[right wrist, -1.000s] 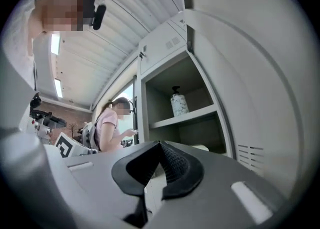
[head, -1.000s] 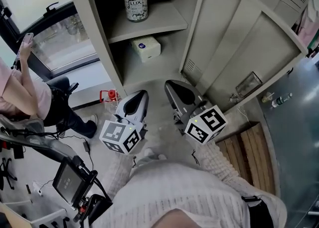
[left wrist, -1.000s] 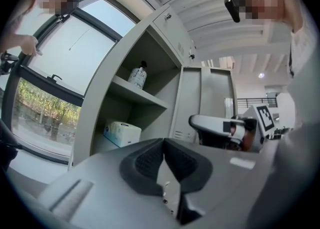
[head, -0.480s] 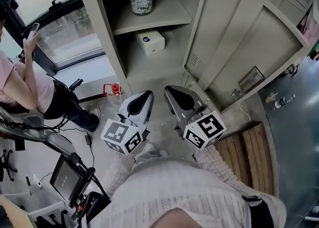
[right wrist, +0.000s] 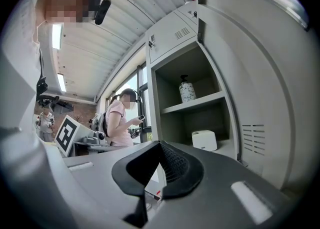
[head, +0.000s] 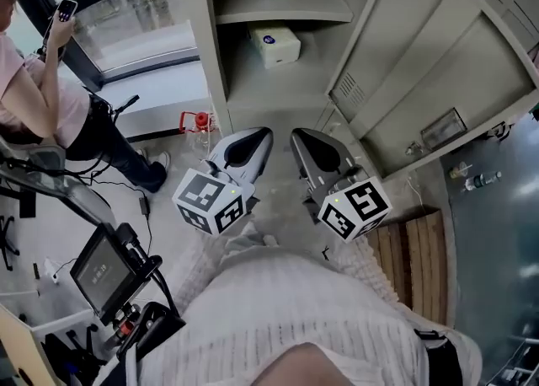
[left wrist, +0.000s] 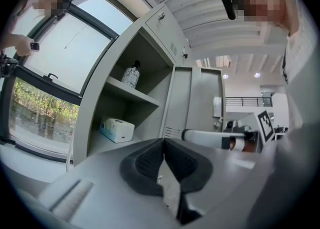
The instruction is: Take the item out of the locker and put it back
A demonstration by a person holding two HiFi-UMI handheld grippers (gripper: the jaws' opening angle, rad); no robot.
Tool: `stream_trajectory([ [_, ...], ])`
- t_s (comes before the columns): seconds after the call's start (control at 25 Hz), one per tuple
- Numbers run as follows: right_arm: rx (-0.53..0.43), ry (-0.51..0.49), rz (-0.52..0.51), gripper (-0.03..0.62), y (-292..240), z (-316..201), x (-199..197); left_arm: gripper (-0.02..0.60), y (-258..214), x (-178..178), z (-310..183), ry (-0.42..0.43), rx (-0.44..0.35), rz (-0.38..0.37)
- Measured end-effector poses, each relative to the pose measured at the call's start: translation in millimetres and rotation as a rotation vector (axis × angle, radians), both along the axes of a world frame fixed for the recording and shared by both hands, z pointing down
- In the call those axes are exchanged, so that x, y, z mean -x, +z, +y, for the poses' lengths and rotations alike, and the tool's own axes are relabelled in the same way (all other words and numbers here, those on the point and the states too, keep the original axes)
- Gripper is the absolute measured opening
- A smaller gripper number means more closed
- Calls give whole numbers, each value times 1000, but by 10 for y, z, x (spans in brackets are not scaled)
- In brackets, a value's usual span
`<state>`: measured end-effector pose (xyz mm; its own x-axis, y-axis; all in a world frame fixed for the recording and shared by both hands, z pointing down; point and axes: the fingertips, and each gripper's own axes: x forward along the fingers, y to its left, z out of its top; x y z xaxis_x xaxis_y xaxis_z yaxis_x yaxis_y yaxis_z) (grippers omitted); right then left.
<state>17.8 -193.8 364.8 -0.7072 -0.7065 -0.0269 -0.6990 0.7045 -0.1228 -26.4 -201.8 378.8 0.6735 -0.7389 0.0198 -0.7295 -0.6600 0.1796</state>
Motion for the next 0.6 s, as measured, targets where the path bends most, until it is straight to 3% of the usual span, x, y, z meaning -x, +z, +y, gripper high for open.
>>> stream_trajectory([
  [0.6,-15,-8,34,-2,7,-25,96,8,38,31,52,-3,4,2],
])
